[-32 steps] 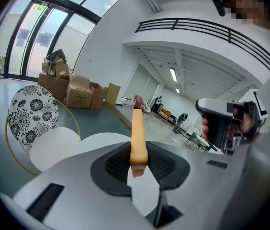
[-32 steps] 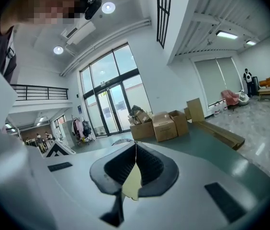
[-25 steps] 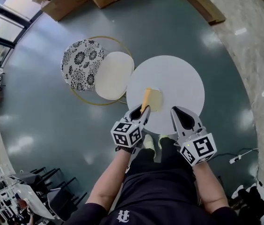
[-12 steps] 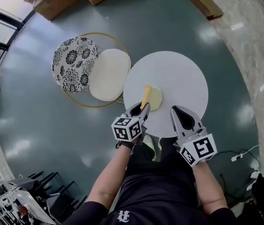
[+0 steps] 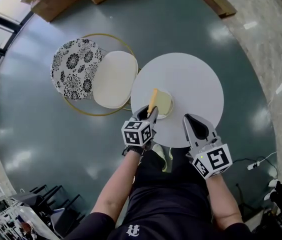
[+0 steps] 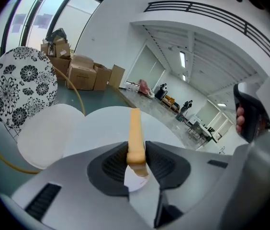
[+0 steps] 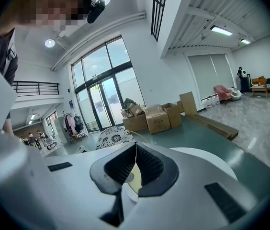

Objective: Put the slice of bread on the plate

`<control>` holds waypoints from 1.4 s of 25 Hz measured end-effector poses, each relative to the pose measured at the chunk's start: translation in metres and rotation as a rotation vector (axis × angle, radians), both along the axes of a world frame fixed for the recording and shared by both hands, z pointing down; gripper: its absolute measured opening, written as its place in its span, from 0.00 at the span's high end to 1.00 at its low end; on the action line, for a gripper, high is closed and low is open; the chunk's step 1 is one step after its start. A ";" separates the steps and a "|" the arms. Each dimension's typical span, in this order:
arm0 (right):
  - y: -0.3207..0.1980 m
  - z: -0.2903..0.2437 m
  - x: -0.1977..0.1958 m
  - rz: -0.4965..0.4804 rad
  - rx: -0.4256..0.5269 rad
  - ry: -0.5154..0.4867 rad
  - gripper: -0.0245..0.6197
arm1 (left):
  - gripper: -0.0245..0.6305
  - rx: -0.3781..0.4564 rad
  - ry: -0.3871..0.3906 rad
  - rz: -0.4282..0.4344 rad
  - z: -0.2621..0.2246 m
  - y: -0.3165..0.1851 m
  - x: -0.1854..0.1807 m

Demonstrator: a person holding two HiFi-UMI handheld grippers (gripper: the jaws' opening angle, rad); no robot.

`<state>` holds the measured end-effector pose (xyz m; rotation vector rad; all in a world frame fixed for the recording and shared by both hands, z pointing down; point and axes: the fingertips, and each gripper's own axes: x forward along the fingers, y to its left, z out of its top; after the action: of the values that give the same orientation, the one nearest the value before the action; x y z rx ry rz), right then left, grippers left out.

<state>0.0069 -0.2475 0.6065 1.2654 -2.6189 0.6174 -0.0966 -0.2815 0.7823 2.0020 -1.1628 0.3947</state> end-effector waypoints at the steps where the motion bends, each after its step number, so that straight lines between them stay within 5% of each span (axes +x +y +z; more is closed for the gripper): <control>1: 0.000 0.000 -0.001 -0.001 -0.001 0.003 0.95 | 0.81 0.002 -0.024 0.007 0.002 -0.001 -0.002; 7: 0.001 0.006 -0.007 -0.007 -0.013 0.009 0.95 | 0.63 0.021 -0.154 0.081 0.021 0.002 -0.007; 12: 0.000 0.009 -0.013 -0.017 -0.012 0.009 0.95 | 0.60 0.031 -0.215 0.111 0.035 0.002 -0.016; 18: 0.004 0.009 -0.017 -0.031 -0.010 0.017 0.95 | 0.57 0.015 -0.236 0.129 0.048 0.005 -0.025; 22: 0.008 0.006 -0.018 -0.039 -0.007 0.028 0.95 | 0.36 -0.030 -0.252 0.250 0.058 0.015 -0.018; 28: 0.010 0.006 -0.012 -0.034 -0.005 0.030 0.95 | 0.27 -0.041 -0.300 0.387 0.081 0.030 -0.011; 35: 0.011 0.007 -0.011 -0.038 -0.005 0.027 0.95 | 0.26 -0.036 -0.301 0.375 0.077 0.040 -0.024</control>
<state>-0.0037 -0.2364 0.6131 1.2108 -2.6115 0.5956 -0.1204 -0.2413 0.8590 2.1812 -0.9389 0.9260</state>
